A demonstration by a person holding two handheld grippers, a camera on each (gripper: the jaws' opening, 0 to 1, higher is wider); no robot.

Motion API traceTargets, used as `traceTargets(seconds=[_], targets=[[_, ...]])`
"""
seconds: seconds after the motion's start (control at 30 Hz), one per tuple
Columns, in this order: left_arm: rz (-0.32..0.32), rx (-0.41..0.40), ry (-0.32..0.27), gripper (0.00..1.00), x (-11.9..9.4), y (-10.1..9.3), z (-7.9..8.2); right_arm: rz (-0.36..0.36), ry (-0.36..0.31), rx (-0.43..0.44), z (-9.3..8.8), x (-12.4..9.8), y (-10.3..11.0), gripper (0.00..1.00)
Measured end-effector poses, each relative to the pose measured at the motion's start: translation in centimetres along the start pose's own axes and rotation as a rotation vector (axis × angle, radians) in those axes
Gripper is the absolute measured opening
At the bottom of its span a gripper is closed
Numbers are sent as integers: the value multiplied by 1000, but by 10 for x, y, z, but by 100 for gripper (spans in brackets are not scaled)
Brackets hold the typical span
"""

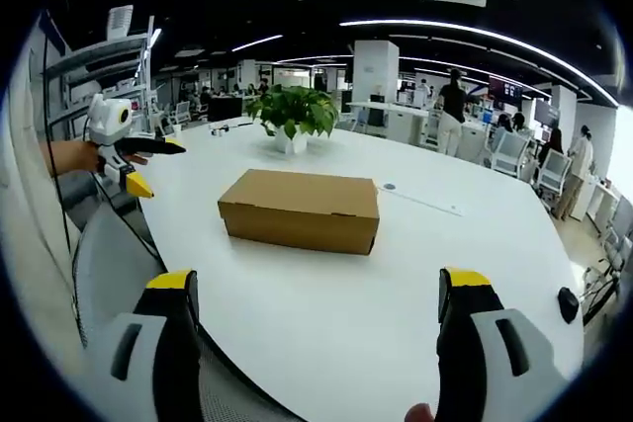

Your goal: Operate the shoe box by opening the lid, removing the specified soft item, and placing it in the target area until the item is outside and the box remains undamaged.

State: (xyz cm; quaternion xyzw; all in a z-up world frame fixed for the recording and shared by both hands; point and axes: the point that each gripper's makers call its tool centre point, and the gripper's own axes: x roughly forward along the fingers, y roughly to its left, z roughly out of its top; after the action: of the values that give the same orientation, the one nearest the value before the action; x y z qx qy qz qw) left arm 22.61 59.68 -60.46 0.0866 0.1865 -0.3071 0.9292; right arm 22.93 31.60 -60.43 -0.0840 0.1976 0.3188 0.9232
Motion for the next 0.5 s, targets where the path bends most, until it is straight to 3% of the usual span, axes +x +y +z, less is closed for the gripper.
traceTargets(seconds=[0.5], targets=[[-5, 4, 9, 99, 0, 0, -2, 6, 2, -6, 2, -1, -2, 96]])
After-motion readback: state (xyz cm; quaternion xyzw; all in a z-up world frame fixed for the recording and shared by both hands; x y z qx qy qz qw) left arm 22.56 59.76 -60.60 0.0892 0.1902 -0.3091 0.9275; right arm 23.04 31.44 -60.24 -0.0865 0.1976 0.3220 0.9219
